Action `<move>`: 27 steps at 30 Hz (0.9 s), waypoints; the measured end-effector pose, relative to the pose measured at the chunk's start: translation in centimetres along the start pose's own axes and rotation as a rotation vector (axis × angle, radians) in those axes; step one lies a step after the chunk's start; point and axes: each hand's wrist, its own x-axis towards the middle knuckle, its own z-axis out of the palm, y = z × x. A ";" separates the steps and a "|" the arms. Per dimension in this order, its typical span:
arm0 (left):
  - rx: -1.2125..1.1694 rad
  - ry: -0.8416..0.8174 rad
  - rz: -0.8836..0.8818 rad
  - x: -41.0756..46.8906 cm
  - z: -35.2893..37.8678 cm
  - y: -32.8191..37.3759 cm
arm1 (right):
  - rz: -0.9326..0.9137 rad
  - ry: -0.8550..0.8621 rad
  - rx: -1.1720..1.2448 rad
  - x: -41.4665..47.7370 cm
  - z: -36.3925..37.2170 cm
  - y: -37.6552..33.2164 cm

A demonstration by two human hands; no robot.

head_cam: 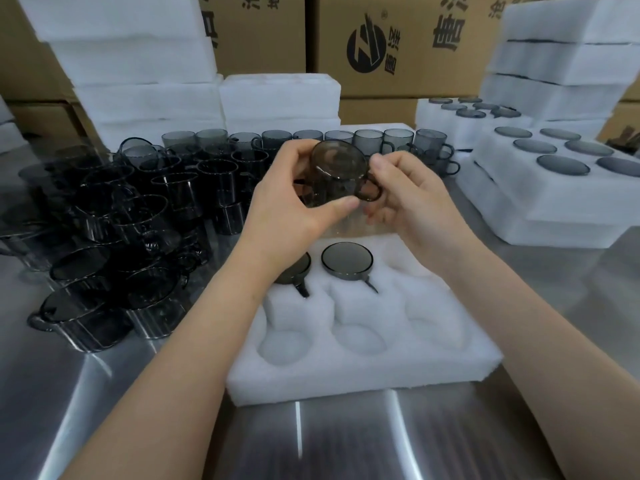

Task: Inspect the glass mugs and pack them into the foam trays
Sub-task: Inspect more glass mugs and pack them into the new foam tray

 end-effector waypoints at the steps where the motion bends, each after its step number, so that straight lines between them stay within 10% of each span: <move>1: -0.010 0.005 0.007 0.1 -0.1 -0.1 | 0.023 -0.032 -0.041 0.0 0.0 0.0; 16: -0.363 -0.028 -0.138 0.3 -0.6 0.0 | -0.061 -0.315 0.121 -0.6 -0.1 -0.5; 27: -0.415 -0.106 -0.188 0.5 -0.3 -0.3 | -0.081 -0.116 0.007 -0.3 0.2 -0.7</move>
